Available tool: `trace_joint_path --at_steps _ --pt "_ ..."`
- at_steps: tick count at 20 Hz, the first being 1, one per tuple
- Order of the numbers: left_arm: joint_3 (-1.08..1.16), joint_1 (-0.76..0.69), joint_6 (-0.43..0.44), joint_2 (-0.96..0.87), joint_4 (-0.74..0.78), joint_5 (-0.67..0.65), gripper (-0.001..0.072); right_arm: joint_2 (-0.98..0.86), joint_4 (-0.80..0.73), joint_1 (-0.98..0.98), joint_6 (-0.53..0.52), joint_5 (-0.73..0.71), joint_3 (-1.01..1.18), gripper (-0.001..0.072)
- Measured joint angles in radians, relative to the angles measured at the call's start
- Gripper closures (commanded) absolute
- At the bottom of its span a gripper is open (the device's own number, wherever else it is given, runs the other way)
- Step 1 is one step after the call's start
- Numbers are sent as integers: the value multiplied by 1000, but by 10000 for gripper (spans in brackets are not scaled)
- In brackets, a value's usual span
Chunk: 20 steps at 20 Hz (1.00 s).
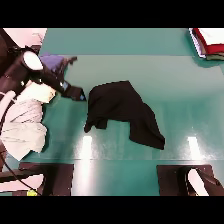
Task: Fold the shirts.
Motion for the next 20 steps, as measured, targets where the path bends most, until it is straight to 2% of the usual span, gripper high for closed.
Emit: trace_joint_path --at_steps 6,7,8,9,10,13,14,15,18,19,20 --pt "-232 10 80 8 -156 204 102 -61 2 0 0 101 0 698" --pt "-244 10 91 4 -174 220 158 -70 2 0 0 110 0 698" --pt "-254 11 98 0 -190 232 321 -77 9 0 0 116 0 698" --pt "-261 11 105 -4 -204 243 433 -85 17 0 0 123 0 698" --pt "-266 11 111 -7 -216 249 461 -91 24 0 0 126 0 698" --pt "-274 11 127 -12 -239 260 452 -108 40 0 0 133 0 698" --pt "-275 11 131 -13 -242 261 333 -110 43 0 0 135 0 698" --pt "-276 11 134 -14 -245 262 302 -112 46 0 0 137 0 698" --pt "-277 11 137 -15 -250 280 303 -113 50 0 0 139 0 698" --pt "-278 11 137 -17 -251 283 359 -113 52 0 0 139 0 698" --pt "-277 8 137 -20 -253 285 568 -113 52 0 0 140 0 698"
